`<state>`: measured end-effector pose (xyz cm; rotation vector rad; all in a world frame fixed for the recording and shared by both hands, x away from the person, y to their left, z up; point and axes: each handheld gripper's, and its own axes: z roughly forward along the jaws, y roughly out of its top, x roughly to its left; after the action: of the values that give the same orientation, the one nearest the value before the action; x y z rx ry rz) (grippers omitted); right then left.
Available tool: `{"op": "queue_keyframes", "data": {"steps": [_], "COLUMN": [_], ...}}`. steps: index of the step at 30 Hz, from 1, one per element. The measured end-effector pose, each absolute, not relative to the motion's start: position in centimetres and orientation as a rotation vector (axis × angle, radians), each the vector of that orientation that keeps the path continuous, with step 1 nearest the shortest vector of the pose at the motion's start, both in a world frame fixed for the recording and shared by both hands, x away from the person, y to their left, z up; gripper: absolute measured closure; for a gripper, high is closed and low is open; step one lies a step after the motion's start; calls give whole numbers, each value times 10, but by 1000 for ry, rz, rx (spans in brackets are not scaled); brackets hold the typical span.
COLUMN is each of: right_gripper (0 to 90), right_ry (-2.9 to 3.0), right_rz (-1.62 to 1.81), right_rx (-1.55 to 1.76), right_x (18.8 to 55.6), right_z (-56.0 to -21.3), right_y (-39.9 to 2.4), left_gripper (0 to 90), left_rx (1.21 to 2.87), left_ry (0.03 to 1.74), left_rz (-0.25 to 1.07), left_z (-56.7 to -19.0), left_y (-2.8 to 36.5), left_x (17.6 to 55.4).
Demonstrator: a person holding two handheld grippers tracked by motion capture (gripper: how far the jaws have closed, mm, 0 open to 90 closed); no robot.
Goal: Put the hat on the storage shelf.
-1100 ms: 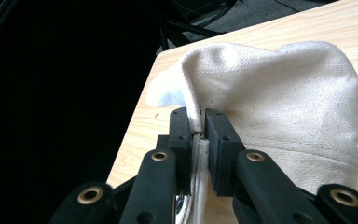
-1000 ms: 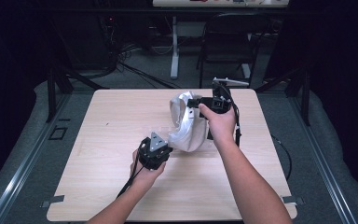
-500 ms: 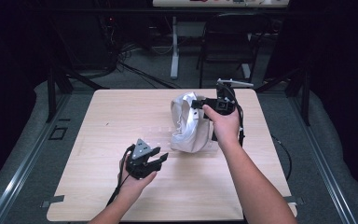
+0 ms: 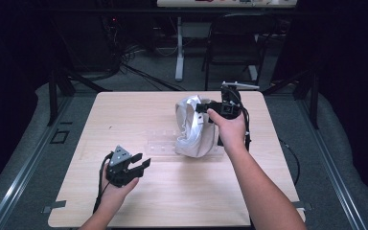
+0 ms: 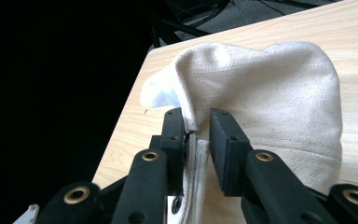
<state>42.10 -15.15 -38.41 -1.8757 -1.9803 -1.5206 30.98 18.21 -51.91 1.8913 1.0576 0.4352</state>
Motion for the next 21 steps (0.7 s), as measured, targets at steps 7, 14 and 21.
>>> {"op": "queue_keyframes", "data": {"steps": [7, 14, 21], "right_gripper": [651, 560, 509], "right_ry": [-2049, -2095, -2097], "right_rz": [-1547, -1592, -1620], "right_rx": [-1868, -1844, -1807], "right_x": [415, 406, 395], "right_z": [-380, -375, -377], "right_y": [-153, -158, -167], "left_gripper": [559, 554, 547], "left_rx": [1902, 1903, 1905], "left_ry": [1073, 1087, 1087], "left_rz": [449, 453, 463], "left_z": [-525, -528, -529], "left_y": [185, 187, 188], "left_x": [313, 316, 317]}}
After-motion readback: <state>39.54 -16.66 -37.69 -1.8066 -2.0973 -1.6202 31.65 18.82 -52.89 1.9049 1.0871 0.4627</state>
